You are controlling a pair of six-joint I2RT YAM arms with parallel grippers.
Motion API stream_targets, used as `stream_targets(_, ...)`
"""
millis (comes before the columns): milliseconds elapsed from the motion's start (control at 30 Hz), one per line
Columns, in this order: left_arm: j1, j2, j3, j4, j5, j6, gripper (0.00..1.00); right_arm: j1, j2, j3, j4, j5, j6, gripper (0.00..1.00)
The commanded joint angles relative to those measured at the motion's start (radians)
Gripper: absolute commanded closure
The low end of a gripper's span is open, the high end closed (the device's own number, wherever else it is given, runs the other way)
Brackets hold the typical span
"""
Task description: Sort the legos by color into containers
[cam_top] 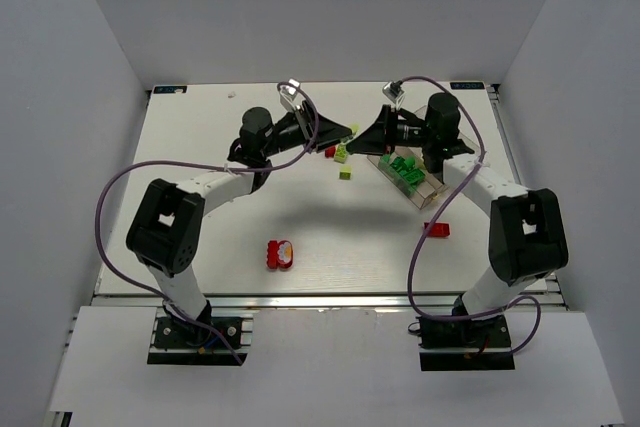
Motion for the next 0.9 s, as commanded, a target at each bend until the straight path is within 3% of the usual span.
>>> stream_targets(0,0.055,0.016,0.081,0.0,-0.039,0.011,0.88,-0.026,-0.084,-0.033,-0.033,-0.064,-0.075,1.0)
stream_targets(267,0.077,0.066,0.141,-0.02,-0.008,0.02,0.88,-0.076,-0.147,-0.096,-0.192,-0.061,-0.233,1.0)
stream_targets(333,0.077,0.071,0.144,-0.034,-0.01,0.023,0.88,-0.109,-0.165,-0.081,-0.341,-0.015,-0.357,1.0)
stream_targets(433,0.075,0.066,0.151,-0.123,-0.02,0.078,0.88,-0.142,-0.179,0.026,-0.706,0.256,-0.73,1.0)
stream_targets(500,0.072,0.056,0.149,-0.171,-0.031,0.128,0.88,-0.149,-0.184,0.072,-0.784,0.464,-0.88,1.0)
stream_targets(533,0.066,0.052,0.147,-0.222,-0.04,0.166,0.88,-0.15,-0.181,0.083,-0.826,0.588,-0.91,1.0)
stream_targets(700,0.034,0.04,0.144,-0.361,-0.071,0.263,0.88,-0.149,-0.11,0.128,-0.86,0.807,-0.999,1.0)
stream_targets(867,-0.003,0.026,0.128,-0.415,-0.103,0.306,0.88,-0.142,-0.036,0.165,-0.849,0.83,-1.02,1.0)
